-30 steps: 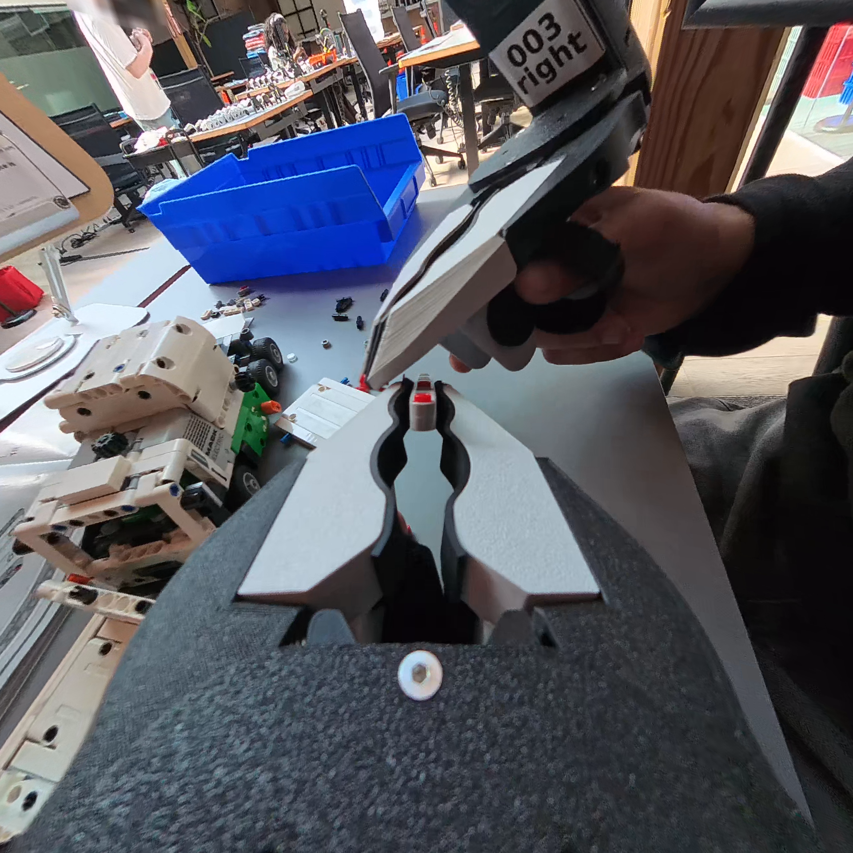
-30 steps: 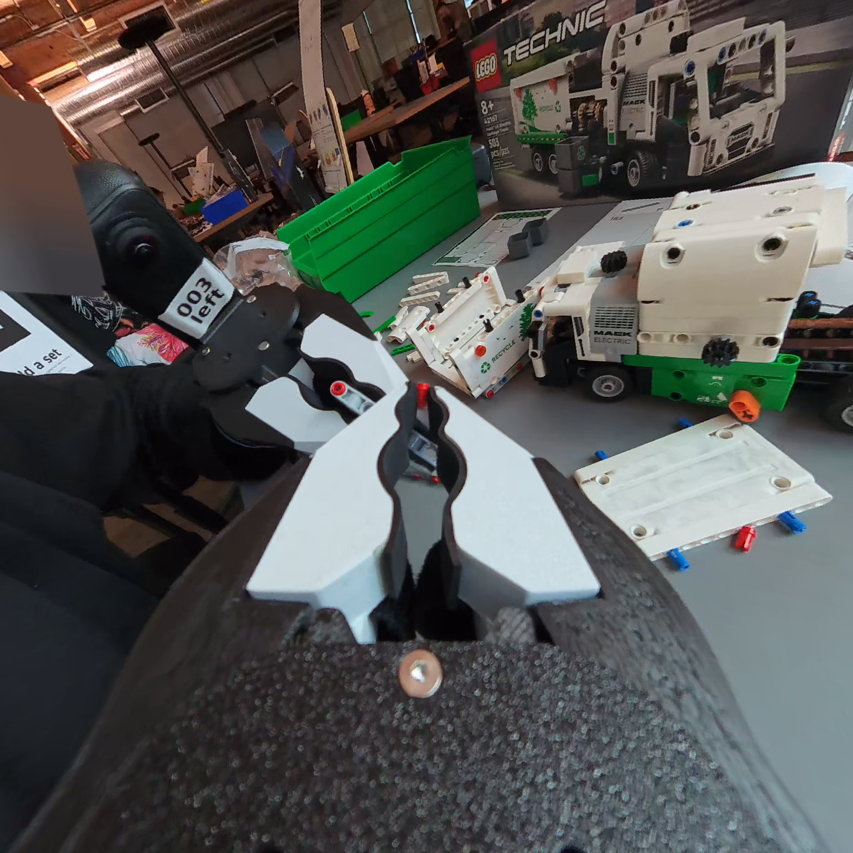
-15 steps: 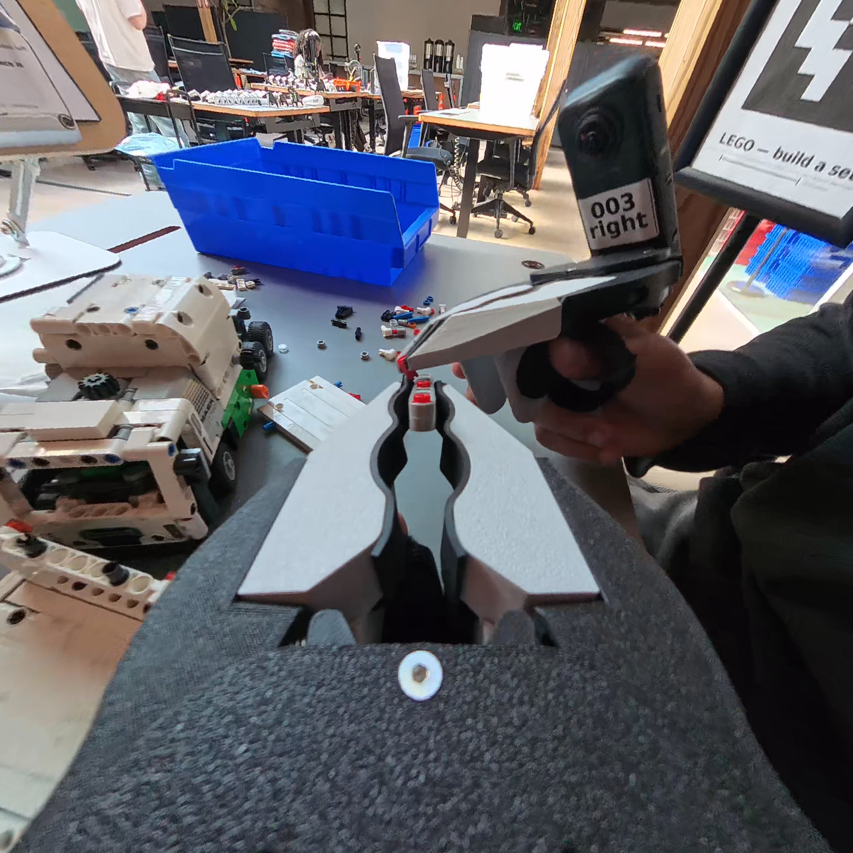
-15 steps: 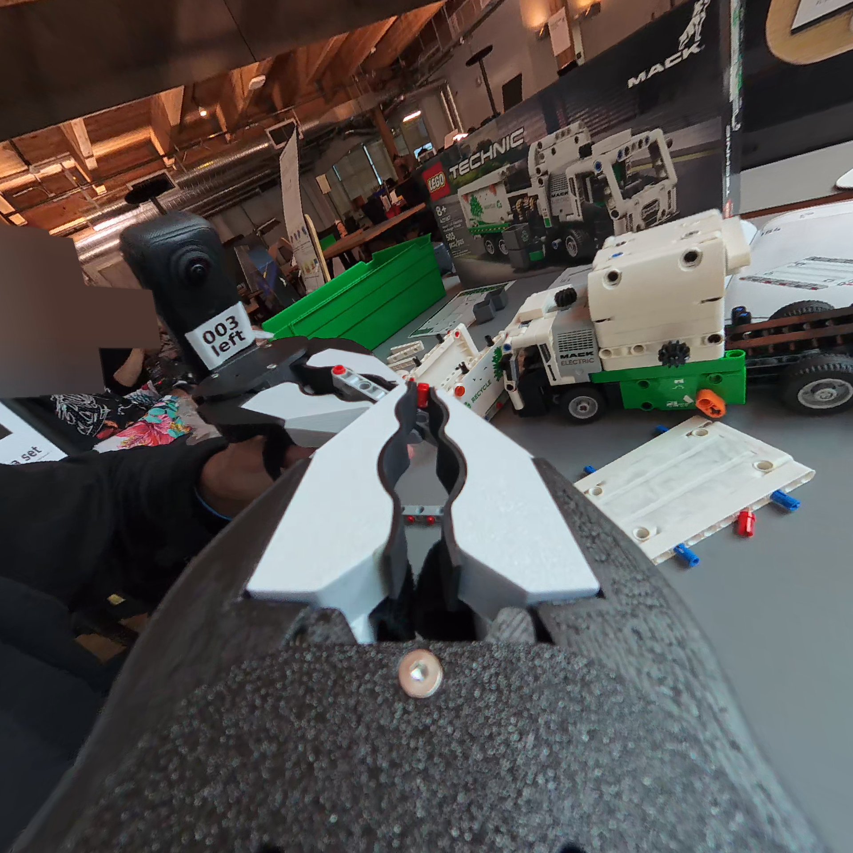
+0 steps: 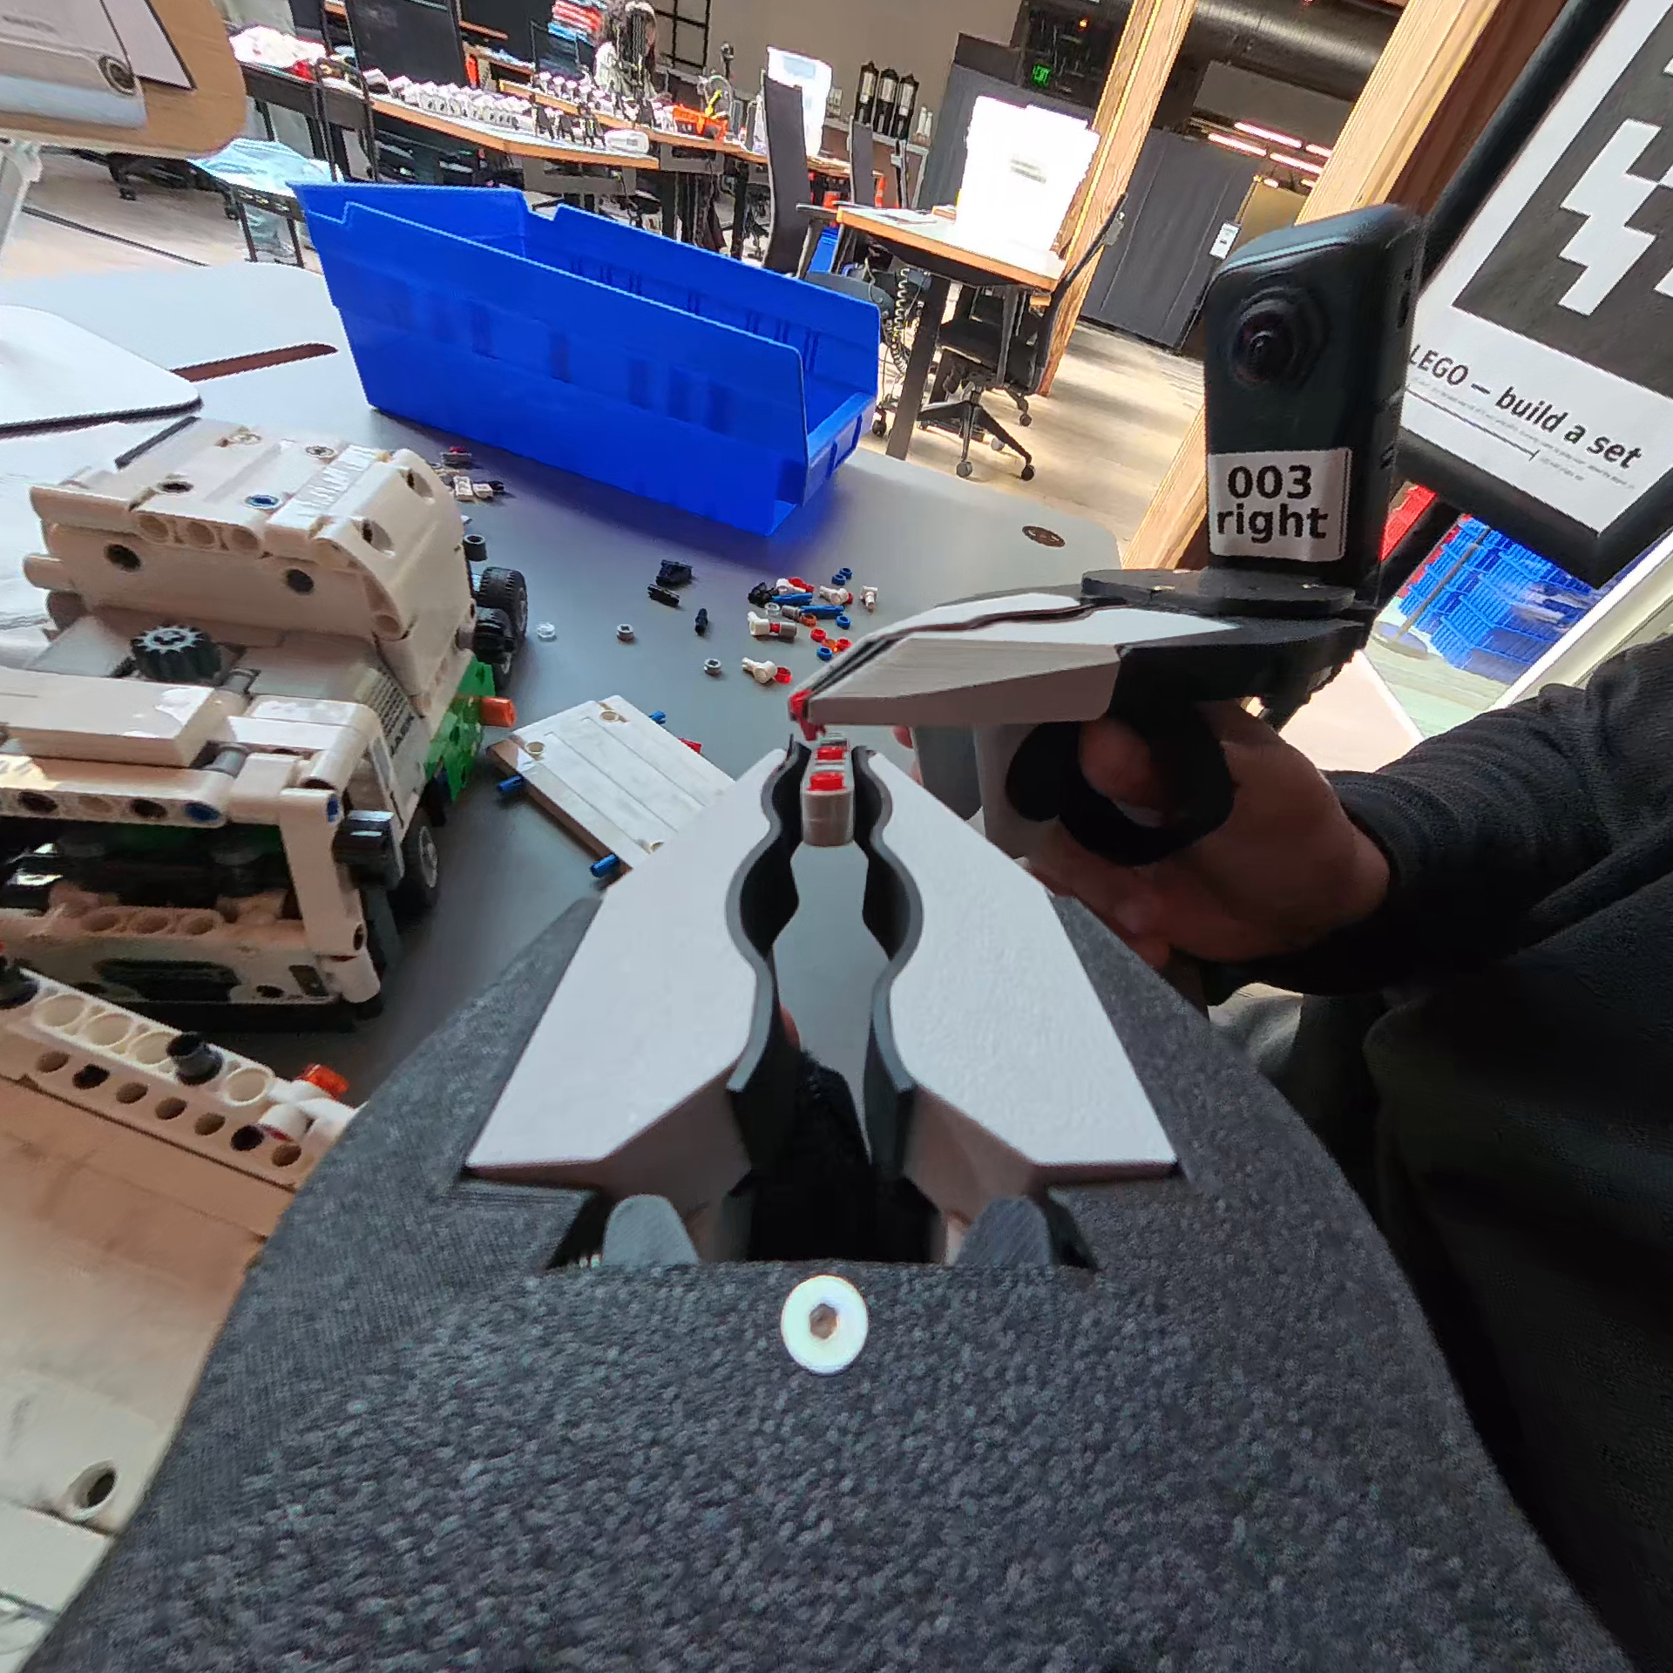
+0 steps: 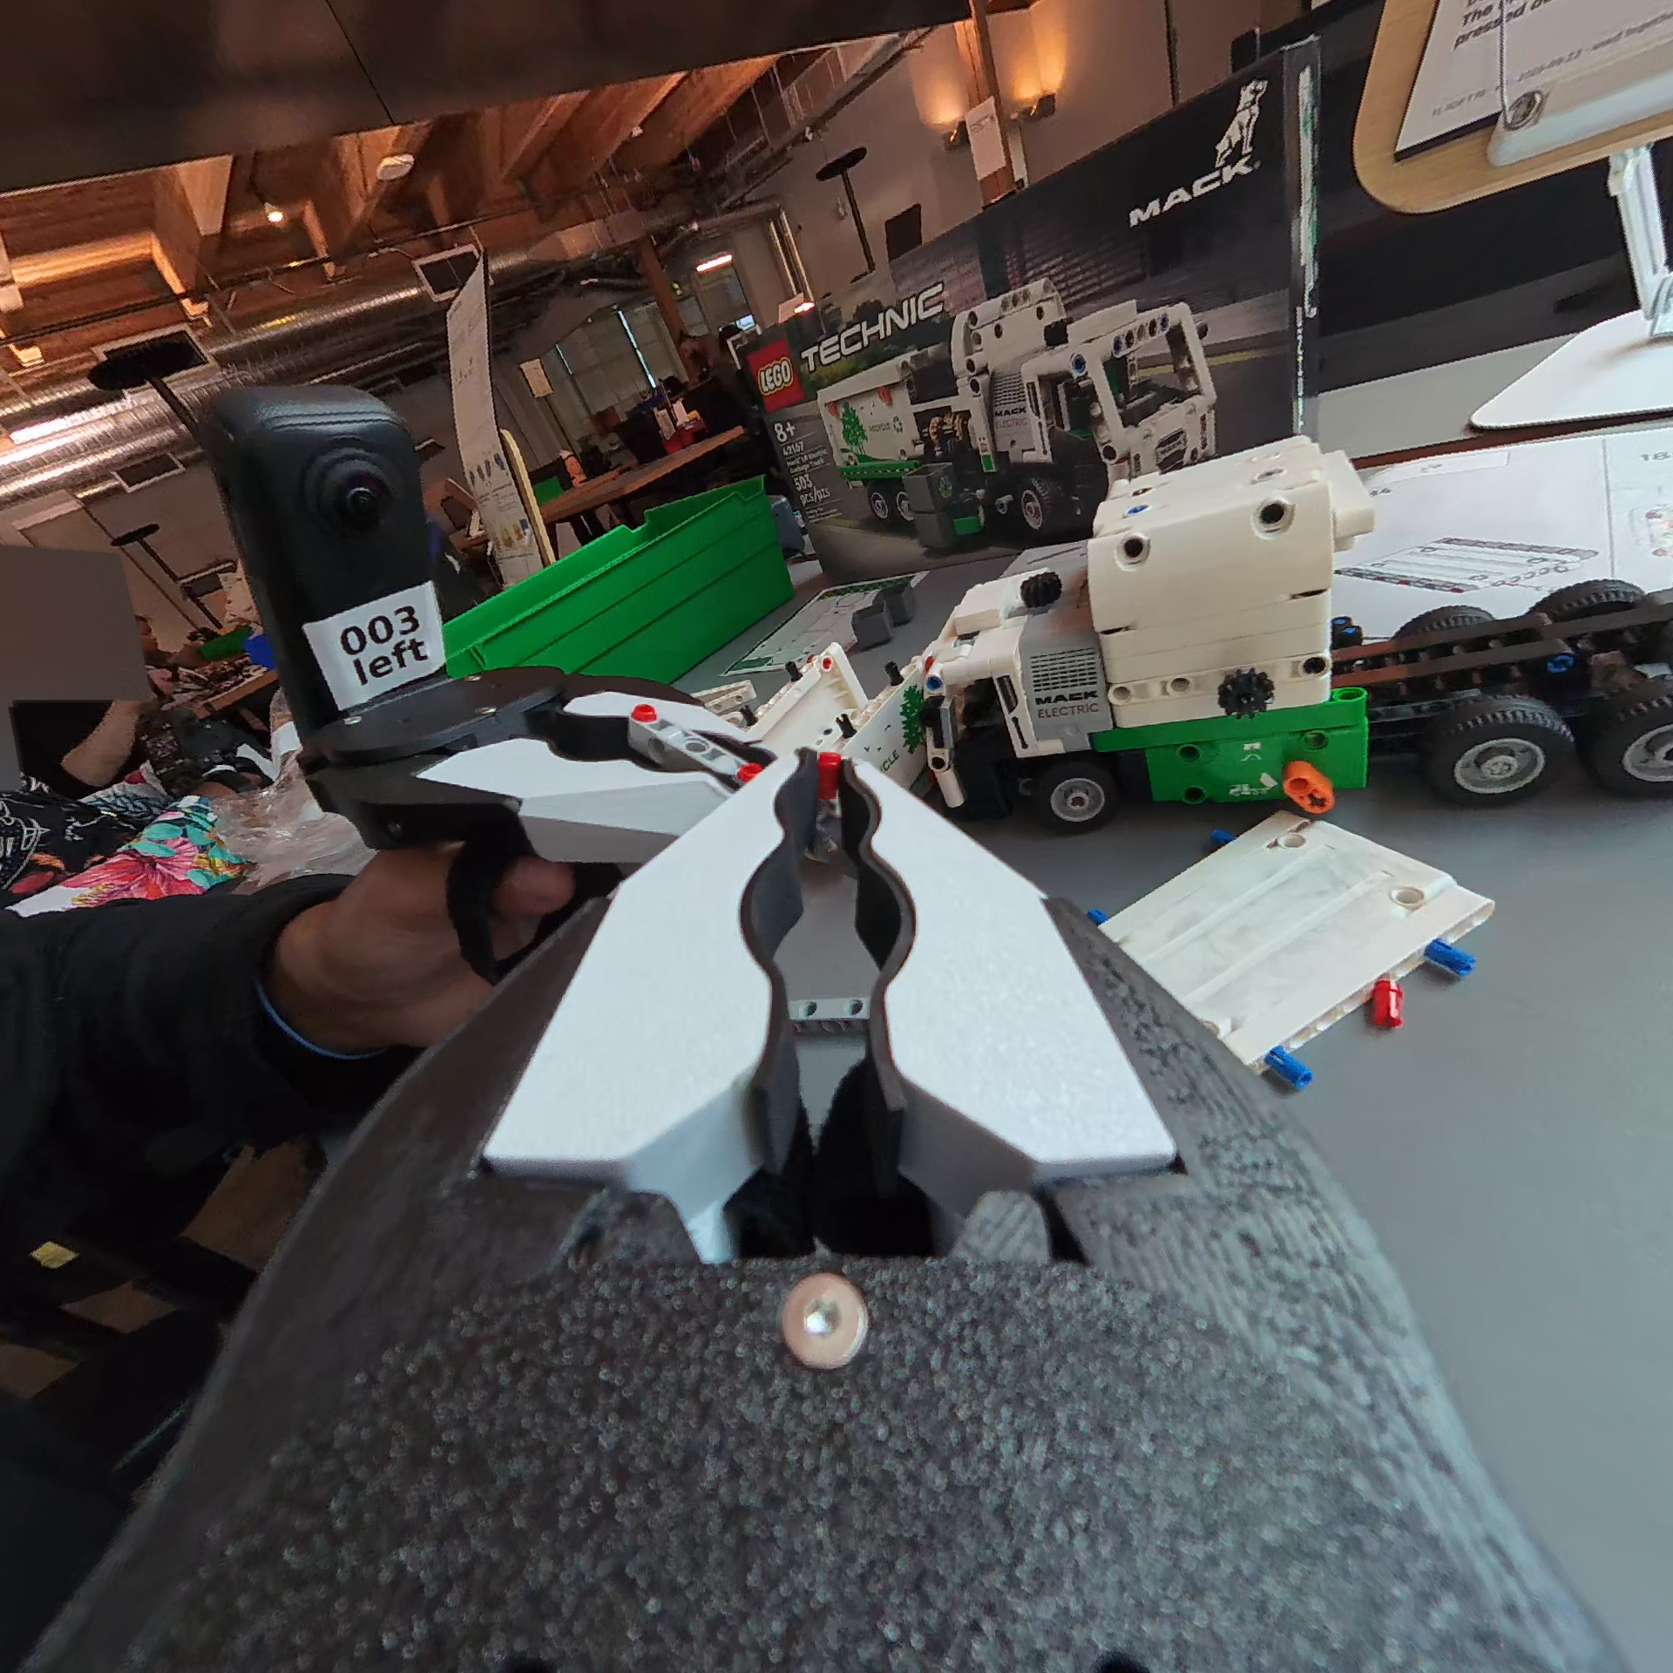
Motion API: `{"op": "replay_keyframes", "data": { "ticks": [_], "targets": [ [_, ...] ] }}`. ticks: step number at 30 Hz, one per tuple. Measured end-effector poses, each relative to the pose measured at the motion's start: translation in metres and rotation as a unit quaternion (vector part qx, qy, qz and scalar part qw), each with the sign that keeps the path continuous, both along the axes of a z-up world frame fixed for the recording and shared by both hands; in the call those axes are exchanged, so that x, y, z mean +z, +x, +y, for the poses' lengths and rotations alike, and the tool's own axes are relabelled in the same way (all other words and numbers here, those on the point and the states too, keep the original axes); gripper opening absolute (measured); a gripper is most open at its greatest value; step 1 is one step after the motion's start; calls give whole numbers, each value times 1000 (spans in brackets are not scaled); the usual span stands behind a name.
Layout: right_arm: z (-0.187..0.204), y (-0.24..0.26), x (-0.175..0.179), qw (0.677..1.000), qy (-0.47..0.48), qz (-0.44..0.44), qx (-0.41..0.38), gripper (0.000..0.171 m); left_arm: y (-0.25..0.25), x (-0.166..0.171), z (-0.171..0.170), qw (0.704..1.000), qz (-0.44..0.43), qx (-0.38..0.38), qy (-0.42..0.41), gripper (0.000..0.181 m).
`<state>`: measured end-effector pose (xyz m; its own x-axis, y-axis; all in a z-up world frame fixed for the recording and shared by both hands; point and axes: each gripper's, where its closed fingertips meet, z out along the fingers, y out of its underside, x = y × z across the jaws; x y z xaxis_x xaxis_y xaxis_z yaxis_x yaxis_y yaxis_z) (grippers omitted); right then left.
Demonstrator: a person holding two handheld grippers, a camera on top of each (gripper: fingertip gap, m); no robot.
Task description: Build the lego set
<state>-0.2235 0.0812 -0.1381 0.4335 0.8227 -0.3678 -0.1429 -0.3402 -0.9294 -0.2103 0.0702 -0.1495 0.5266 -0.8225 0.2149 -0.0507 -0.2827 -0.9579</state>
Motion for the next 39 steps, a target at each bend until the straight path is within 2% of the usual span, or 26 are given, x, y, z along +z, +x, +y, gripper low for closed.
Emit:
{"op": "replay_keyframes", "data": {
  "ticks": [31, 35, 39],
  "targets": [
    [-2, -4, -6, 999, -36, -1, 15, 2, -11, -2, 11, 999, 32, 34, 24, 6],
    [0, -1, -6, 999, -33, -24, 31, 2, -12, -5, 9, 988, 112, 27, 106, 6],
    [-11, 1, -9, 987, -29, -96, 123, 1, -7, -10, 4, 951, 209, 7, 228, 6]
  ]
}}
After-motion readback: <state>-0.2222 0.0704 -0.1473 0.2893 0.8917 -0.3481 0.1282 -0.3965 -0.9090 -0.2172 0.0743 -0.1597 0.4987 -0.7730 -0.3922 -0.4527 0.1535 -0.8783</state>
